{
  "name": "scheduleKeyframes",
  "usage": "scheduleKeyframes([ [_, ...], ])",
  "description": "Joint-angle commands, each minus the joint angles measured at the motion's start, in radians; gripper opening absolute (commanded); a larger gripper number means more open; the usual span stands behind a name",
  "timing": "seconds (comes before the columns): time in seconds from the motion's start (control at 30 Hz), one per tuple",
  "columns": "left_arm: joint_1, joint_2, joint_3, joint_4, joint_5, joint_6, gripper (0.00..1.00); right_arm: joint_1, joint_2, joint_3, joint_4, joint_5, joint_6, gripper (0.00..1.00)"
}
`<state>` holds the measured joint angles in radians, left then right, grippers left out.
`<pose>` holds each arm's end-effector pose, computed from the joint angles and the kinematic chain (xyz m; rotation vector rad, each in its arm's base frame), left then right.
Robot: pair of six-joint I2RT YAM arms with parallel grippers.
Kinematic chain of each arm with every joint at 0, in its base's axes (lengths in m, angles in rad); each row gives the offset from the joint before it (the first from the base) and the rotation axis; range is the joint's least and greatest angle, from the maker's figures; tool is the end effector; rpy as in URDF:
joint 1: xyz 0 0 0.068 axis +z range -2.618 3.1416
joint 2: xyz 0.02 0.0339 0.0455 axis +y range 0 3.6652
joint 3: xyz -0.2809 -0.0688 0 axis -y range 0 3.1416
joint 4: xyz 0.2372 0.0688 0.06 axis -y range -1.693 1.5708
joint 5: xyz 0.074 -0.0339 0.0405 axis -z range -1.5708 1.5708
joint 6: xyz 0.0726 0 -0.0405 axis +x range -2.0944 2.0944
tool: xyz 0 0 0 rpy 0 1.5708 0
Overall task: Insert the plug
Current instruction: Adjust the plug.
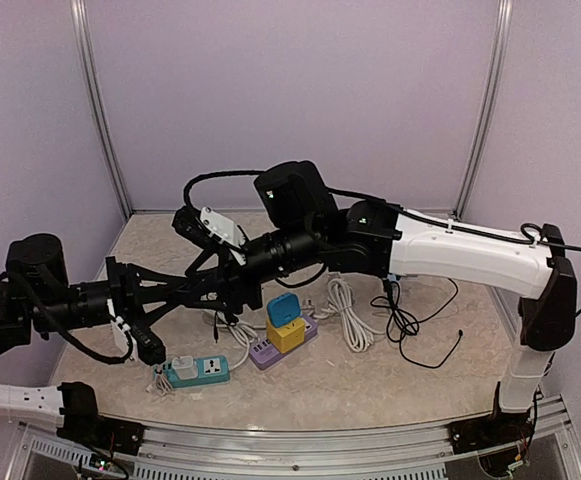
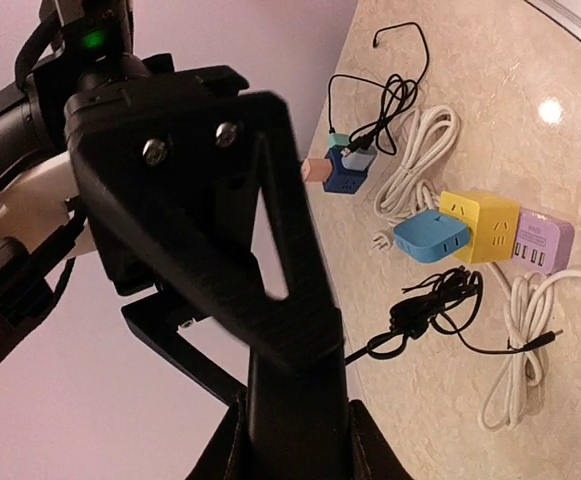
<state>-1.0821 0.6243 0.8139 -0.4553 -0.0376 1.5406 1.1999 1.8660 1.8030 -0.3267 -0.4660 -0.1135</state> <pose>0.0752 -0.1357 0.3428 1.7821 0.5005 0.3553 0.1402 0.4505 0.3744 -1.5310 1.4446 1.1426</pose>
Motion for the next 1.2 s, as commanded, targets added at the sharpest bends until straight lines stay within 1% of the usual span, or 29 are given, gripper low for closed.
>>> scheduleKeyframes([
  [0.0, 0.03, 0.041, 0.089, 0.009, 0.057, -0.466, 0.0, 0.006, -0.12, -0.128, 0.137, 0.016, -0.038, 0.82],
  [0.03, 0.054, 0.046, 0.11, -0.025, 0.126, -0.573, 0.0, 0.005, -0.147, -0.169, 0.197, 0.013, -0.05, 0.88],
  [0.07, 0.085, 0.052, 0.127, -0.055, 0.197, -0.683, 0.0, 0.004, -0.174, -0.209, 0.231, 0.013, -0.06, 0.91],
  [0.1, 0.115, 0.056, 0.142, -0.073, 0.279, -0.804, 0.0, 0.004, -0.199, -0.256, 0.308, 0.016, -0.07, 0.94],
  [0.17, 0.174, 0.07, 0.148, -0.07, 0.38, -1.001, 0.0, 0.005, -0.236, -0.349, 0.467, 0.028, -0.08, 0.95],
  [0.23, 0.229, 0.092, 0.14, -0.028, 0.435, -1.113, 0.0, 0.005, -0.254, -0.434, 0.632, 0.049, -0.074, 0.94],
  [0.3, 0.286, 0.1, 0.13, 0.047, 0.484, -1.217, 0.0, 0.005, -0.247, -0.489, 0.775, 0.079, -0.048, 0.94],
  [0.33, 0.31, 0.103, 0.125, 0.084, 0.508, -1.285, 0.0, 0.006, -0.239, -0.496, 0.812, 0.09, -0.033, 0.93],
  [0.4, 0.345, 0.111, 0.114, 0.153, 0.552, -1.366, 0.0, 0.007, -0.215, -0.479, 0.836, 0.109, -0.004, 0.91],
  [0.5, 0.358, 0.115, 0.104, 0.198, 0.575, -1.413, 0.0, 0.006, -0.185, -0.461, 0.85, 0.126, 0.038, 0.89],
  [0.63, 0.36, 0.108, 0.095, 0.2, 0.579, -1.412, 0.0, -0.002, -0.171, -0.456, 0.854, 0.108, 0.079, 0.85],
  [0.7, 0.361, 0.104, 0.091, 0.203, 0.582, -1.411, 0.0, -0.017, -0.161, -0.451, 0.857, 0.076, 0.109, 0.76],
  [0.83, 0.361, 0.103, 0.092, 0.208, 0.589, -1.404, 0.0, -0.049, -0.14, -0.446, 0.876, 0.037, 0.211, 0.51],
  [0.9, 0.361, 0.102, 0.09, 0.208, 0.588, -1.405, 0.0, -0.057, -0.132, -0.447, 0.894, 0.02, 0.237, 0.46],
  [1.0, 0.363, 0.101, 0.087, 0.209, 0.588, -1.412, 0.0, -0.06, -0.122, -0.438, 0.897, 0.004, 0.241, 0.42],
  [1.17, 0.365, 0.107, 0.086, 0.218, 0.589, -1.432, 0.0, -0.06, -0.106, -0.409, 0.886, -0.027, 0.243, 0.41],
])
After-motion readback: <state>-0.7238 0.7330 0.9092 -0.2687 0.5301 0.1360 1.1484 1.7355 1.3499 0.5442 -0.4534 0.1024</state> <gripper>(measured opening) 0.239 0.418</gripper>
